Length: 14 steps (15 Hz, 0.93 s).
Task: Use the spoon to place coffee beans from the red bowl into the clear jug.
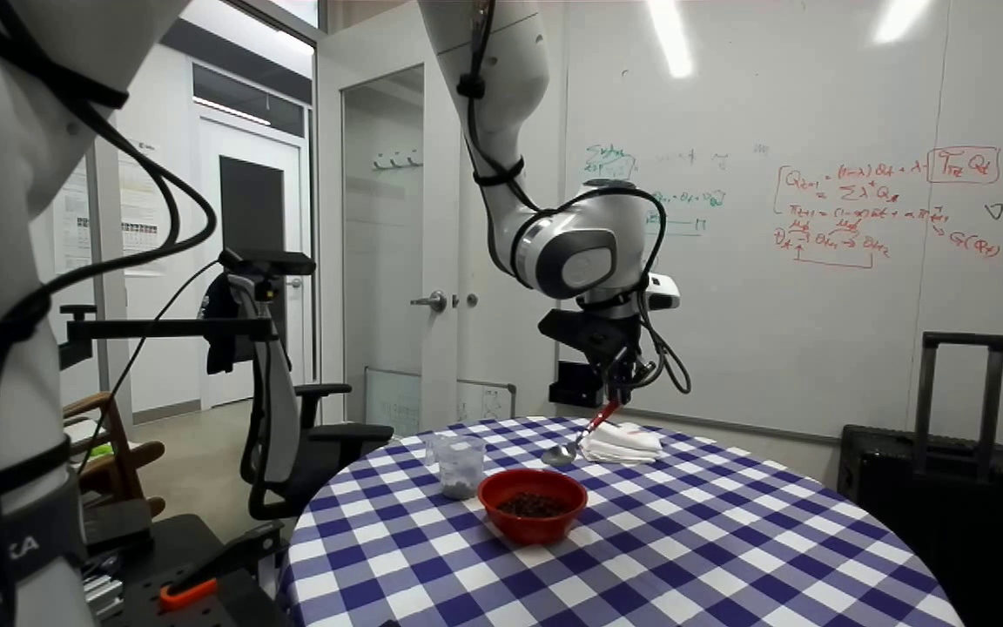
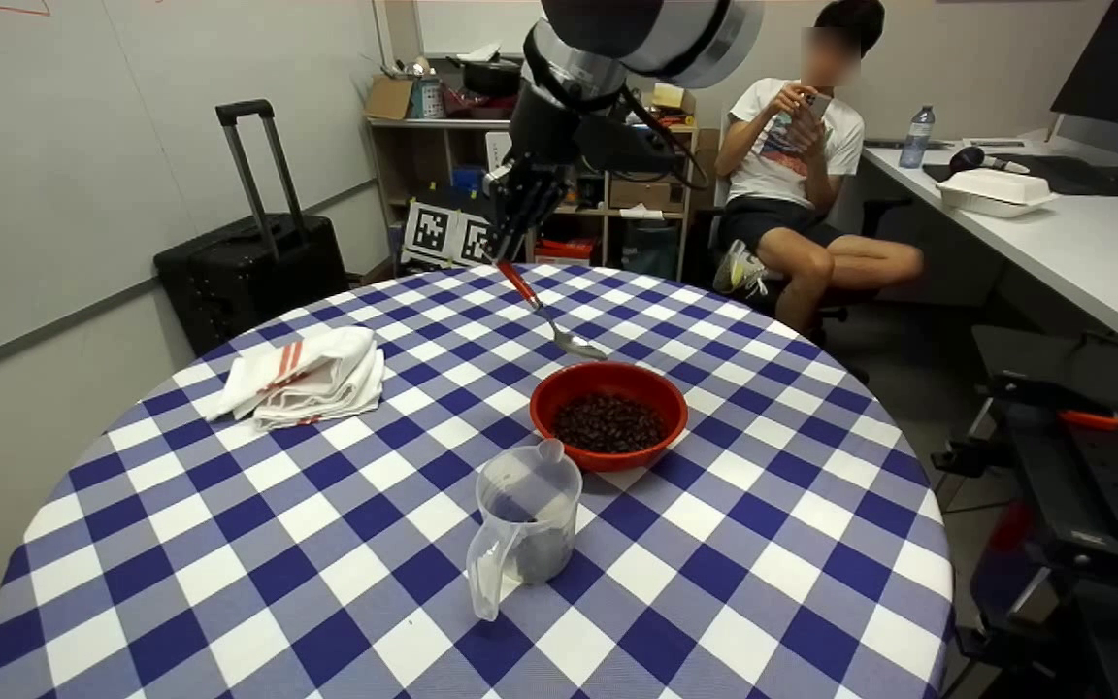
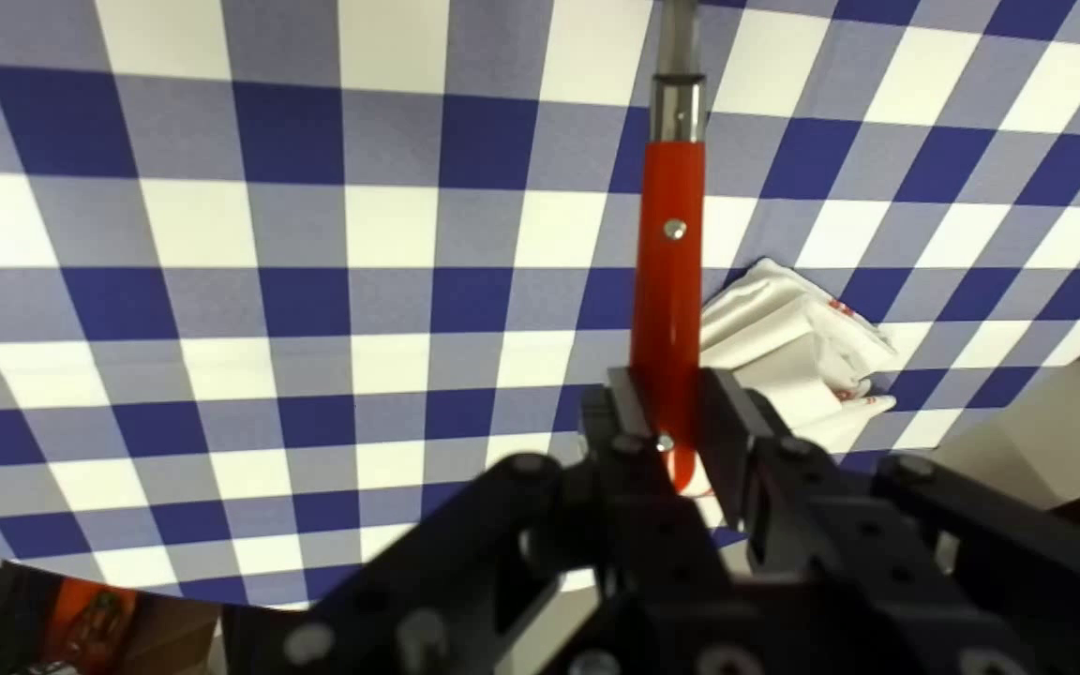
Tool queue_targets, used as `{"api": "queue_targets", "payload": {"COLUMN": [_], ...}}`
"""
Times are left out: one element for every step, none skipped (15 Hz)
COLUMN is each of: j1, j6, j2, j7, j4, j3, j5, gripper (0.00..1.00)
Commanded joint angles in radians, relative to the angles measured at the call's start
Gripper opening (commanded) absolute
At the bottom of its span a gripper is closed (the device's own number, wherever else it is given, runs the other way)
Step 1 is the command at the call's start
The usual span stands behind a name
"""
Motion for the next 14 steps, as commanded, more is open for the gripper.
{"api": "queue_targets", "payload": {"j1": [0.049, 0.07, 0.111, 0.155, 0.208, 0.269, 0.331, 0.39, 0.442, 0.492, 0.53, 0.559, 0.585, 0.598], "j6": [0.068, 0.086, 0.119, 0.14, 0.162, 0.17, 0.171, 0.162, 0.151, 0.139, 0.123, 0.115, 0.099, 0.081], "j2": [-0.02, -0.021, -0.018, -0.016, -0.01, -0.003, 0.005, 0.013, 0.021, 0.027, 0.029, 0.031, 0.03, 0.023], "j7": [0.132, 0.167, 0.215, 0.261, 0.309, 0.357, 0.405, 0.45, 0.491, 0.527, 0.556, 0.578, 0.597, 0.61], "j4": [-0.067, -0.082, -0.097, -0.111, -0.124, -0.134, -0.142, -0.148, -0.152, -0.157, -0.162, -0.166, -0.167, -0.166], "j3": [-0.048, -0.073, -0.122, -0.177, -0.244, -0.317, -0.391, -0.458, -0.516, -0.569, -0.606, -0.633, -0.654, -0.66], "j5": [-0.009, -0.019, -0.038, -0.06, -0.085, -0.11, -0.133, -0.152, -0.168, -0.181, -0.187, -0.191, -0.192, -0.191], "gripper": [0.05, 0.05, 0.05, 0.05, 0.05, 0.05, 0.05, 0.05, 0.05, 0.05, 0.05, 0.05, 0.05, 0.05]}}
